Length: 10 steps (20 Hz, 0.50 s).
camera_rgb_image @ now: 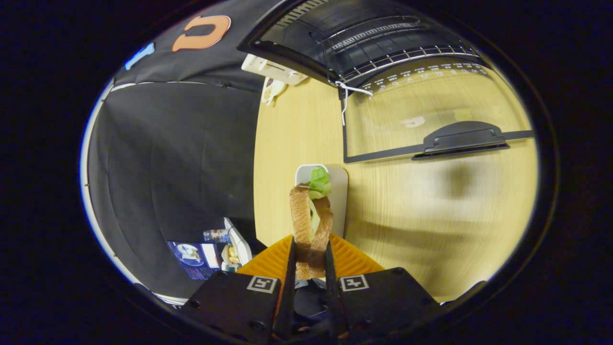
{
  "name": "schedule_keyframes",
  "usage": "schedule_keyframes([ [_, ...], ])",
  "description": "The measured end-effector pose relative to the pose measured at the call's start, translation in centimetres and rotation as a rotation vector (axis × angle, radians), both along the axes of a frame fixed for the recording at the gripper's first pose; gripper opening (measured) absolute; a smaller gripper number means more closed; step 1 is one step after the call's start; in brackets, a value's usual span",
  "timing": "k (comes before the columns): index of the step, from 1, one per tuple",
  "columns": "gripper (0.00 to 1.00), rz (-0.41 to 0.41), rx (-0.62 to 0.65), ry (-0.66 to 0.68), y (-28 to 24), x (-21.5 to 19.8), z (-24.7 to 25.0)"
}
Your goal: Open the toaster oven, put the food inside, and close the toaster oven door.
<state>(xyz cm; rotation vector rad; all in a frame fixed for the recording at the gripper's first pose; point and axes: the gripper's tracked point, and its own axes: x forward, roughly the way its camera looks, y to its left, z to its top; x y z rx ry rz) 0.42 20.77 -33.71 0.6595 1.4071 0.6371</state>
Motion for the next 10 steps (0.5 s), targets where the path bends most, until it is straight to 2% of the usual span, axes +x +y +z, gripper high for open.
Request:
schedule_keyframes([
  [1, 0.31, 0.002, 0.013, -0.005, -0.1, -0.1, 0.8],
  [5, 0.30, -0.020, 0.082, -0.046, -0.9, -0.3, 5.6],
  [8, 0.30, -0.082, 0.140, -0.092, -3.1, 0.1, 9.8],
  [10, 0.30, -0.150, 0.161, -0.129, -5.3, 0.7, 11.6],
])
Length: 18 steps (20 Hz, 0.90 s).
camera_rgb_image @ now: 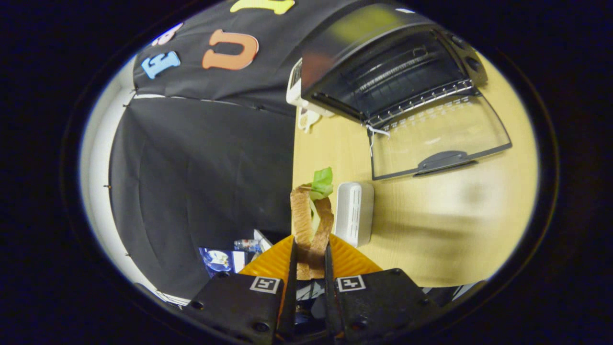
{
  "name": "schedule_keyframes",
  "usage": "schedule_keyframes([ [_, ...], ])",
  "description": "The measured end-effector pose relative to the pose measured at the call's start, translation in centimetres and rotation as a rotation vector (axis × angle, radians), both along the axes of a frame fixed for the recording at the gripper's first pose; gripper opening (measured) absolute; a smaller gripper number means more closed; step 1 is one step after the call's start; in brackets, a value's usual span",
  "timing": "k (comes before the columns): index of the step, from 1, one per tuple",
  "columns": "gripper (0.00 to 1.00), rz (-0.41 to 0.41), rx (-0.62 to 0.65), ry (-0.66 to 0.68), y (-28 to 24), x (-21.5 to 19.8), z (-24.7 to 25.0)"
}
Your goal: Open the toaster oven, put the food inside, and close the toaster oven door.
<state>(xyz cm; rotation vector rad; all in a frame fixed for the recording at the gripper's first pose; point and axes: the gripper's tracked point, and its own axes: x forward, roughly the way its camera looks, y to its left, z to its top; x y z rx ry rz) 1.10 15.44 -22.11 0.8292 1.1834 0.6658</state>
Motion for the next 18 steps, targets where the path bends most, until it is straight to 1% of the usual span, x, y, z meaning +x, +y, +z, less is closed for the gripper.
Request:
schedule_keyframes([
  [2, 0.30, -0.091, 0.024, -0.034, -2.6, 1.4, 1.2],
  [4, 0.30, -0.189, 0.037, -0.059, -5.0, 3.4, 1.2],
  [6, 0.30, -0.293, 0.055, -0.069, -7.0, 5.6, 0.7],
  [10, 0.30, -0.478, 0.103, -0.095, -8.9, 10.1, -1.0],
  [15, 0.30, -0.653, 0.184, -0.112, -9.3, 16.2, -4.1],
  [18, 0.30, -0.743, 0.210, -0.160, -9.5, 19.0, -5.5],
])
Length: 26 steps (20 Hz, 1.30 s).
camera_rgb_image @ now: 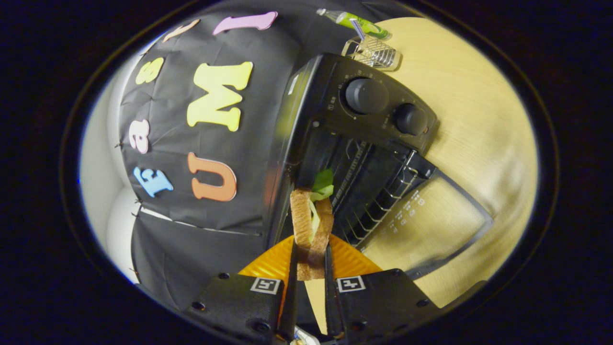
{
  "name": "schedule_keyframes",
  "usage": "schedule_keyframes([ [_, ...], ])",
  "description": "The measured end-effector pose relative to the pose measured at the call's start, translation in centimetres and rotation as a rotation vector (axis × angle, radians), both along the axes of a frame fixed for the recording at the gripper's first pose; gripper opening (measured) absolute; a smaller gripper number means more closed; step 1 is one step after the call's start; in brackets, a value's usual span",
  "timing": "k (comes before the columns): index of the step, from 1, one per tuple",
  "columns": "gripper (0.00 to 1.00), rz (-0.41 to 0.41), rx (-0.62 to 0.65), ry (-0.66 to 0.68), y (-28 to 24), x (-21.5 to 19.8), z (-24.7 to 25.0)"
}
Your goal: Open the toaster oven, put the food inside, and close the toaster oven door.
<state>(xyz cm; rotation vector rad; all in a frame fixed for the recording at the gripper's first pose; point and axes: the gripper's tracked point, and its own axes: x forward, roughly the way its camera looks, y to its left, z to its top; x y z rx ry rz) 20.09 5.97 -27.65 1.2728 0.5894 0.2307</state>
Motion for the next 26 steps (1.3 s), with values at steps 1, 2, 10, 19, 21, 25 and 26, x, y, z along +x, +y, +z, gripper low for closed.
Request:
schedule_keyframes([
  [1, 0.30, -0.036, 0.016, -0.016, 0.1, 1.1, -0.4],
  [2, 0.29, -0.073, 0.041, -0.035, 0.1, 2.2, -0.9],
  [10, 0.31, -0.171, 0.024, -0.092, 1.2, 7.1, -3.4],
  [19, 0.74, -0.048, -0.233, -0.092, 3.1, 5.7, -3.6],
  [21, 0.83, -0.001, -0.291, -0.079, 3.7, 5.2, -3.6],
  [25, 0.96, 0.079, -0.462, -0.016, 4.2, 3.7, -4.2],
  [26, 0.97, 0.099, -0.506, 0.003, 4.4, 3.0, -4.1],
])
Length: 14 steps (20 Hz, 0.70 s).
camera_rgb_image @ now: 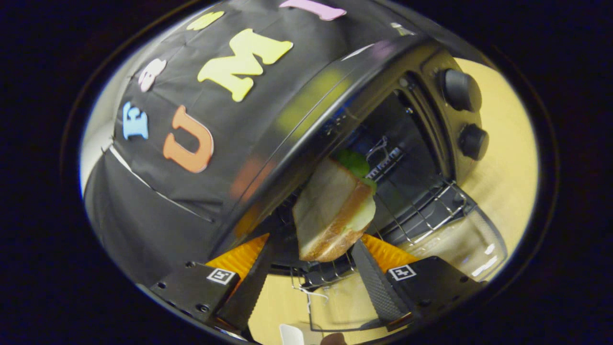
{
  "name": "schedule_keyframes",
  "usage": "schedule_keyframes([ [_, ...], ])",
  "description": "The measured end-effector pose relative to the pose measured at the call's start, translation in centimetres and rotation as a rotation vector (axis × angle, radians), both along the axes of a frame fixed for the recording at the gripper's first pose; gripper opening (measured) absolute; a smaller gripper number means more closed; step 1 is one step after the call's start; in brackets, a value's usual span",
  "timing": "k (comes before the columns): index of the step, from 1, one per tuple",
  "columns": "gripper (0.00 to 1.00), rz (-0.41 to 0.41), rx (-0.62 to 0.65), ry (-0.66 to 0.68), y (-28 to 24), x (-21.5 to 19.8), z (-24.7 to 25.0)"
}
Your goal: Open the toaster oven, put the food inside, and close the toaster oven door.
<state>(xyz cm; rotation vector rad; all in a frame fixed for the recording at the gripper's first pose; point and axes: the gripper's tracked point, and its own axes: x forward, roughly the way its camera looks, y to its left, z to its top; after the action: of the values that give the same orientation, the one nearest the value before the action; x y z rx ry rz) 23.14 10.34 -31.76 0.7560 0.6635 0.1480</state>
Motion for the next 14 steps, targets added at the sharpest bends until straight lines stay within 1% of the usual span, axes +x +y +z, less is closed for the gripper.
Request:
schedule_keyframes([
  [3, 1.00, 0.068, -0.165, 0.033, 0.1, -1.2, 0.2],
  [6, 1.00, 0.115, -0.258, 0.034, 0.2, -2.8, 2.0],
  [9, 1.00, 0.152, -0.336, 0.015, 0.1, -5.4, 4.9],
  [12, 1.00, 0.137, -0.421, -0.012, -0.3, -8.7, 7.6],
  [14, 1.00, 0.125, -0.494, -0.035, -1.6, -10.3, 9.7],
])
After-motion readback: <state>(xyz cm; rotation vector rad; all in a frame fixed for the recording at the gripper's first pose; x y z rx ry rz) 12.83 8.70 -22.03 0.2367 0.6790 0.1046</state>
